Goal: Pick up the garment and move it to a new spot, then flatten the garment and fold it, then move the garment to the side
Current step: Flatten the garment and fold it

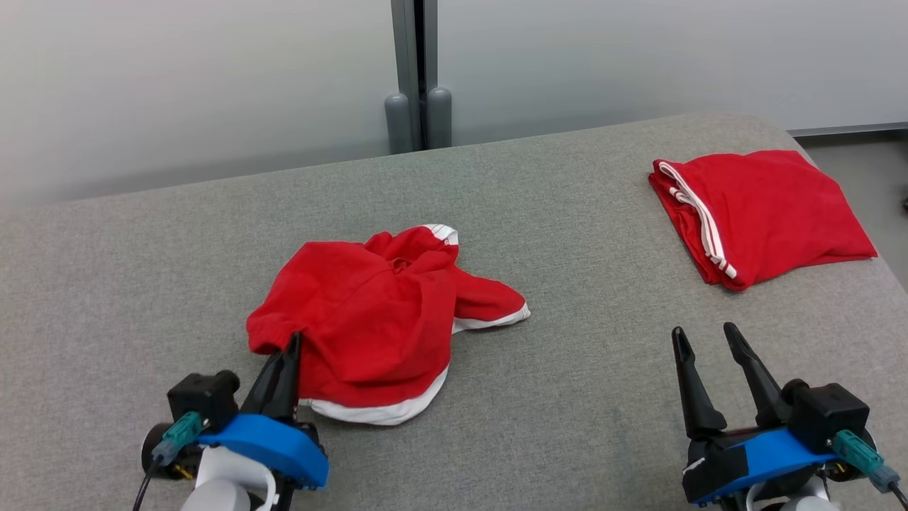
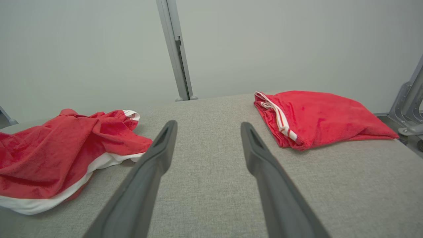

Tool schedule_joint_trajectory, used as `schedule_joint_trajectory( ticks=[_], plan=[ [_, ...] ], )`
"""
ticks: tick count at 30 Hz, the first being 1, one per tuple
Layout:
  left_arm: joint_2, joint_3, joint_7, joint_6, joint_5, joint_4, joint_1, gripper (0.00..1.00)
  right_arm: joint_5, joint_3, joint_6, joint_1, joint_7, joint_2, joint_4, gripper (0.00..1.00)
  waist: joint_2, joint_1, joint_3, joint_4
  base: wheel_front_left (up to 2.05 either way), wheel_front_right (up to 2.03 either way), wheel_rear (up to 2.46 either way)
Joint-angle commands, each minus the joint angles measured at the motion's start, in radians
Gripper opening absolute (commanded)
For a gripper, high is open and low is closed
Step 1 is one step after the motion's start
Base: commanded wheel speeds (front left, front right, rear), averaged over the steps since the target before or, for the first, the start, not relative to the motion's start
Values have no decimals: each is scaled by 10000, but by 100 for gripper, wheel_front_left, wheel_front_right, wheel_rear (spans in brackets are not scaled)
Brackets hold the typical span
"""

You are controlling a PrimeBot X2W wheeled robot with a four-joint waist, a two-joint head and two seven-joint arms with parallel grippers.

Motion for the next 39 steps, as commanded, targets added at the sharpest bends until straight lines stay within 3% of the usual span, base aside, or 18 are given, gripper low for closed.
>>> schedule_joint_trajectory(
  ticks=[1, 8, 13, 18, 25, 32, 39],
  plan=[
    [51, -68, -26, -73, 92, -133, -223, 0, -37, -30, 2, 45, 14, -17, -33, 100, -1, 0, -8, 3, 0, 0, 0],
    [-20, -1181, 991, -122, 226, -1557, -812, 0, 2, -68, 2, 125, 68, -17, -91, 100, -1, 0, -88, 23, 0, 0, 0],
    [41, -1544, 1896, -112, -111, -3075, -268, 0, 99, -116, 2, 184, 7, -17, -134, 100, -1, 0, -33, 4, 0, 0, 0],
    [726, -1026, 2552, 433, -210, -3863, 293, 0, 137, -201, 2, 155, -49, -15, -176, 100, -1, 0, 145, 63, 0, 0, 0],
    [1378, -563, 3022, 659, -23, -1998, -731, 0, 155, -5, 2, -237, -102, -17, -210, 100, -1, 0, 710, 104, 0, 0, 0],
    [1403, -307, 2422, 891, 178, 712, -2280, 0, 150, 240, 2, -702, -170, -18, -133, 100, -1, 0, 1410, -357, 0, 0, 0],
    [1628, -211, 1376, 1181, 520, 2186, -3214, 0, 164, 160, 2, -800, -293, -17, -62, 100, -1, 0, 1781, -684, 0, 0, 0]
  ],
)
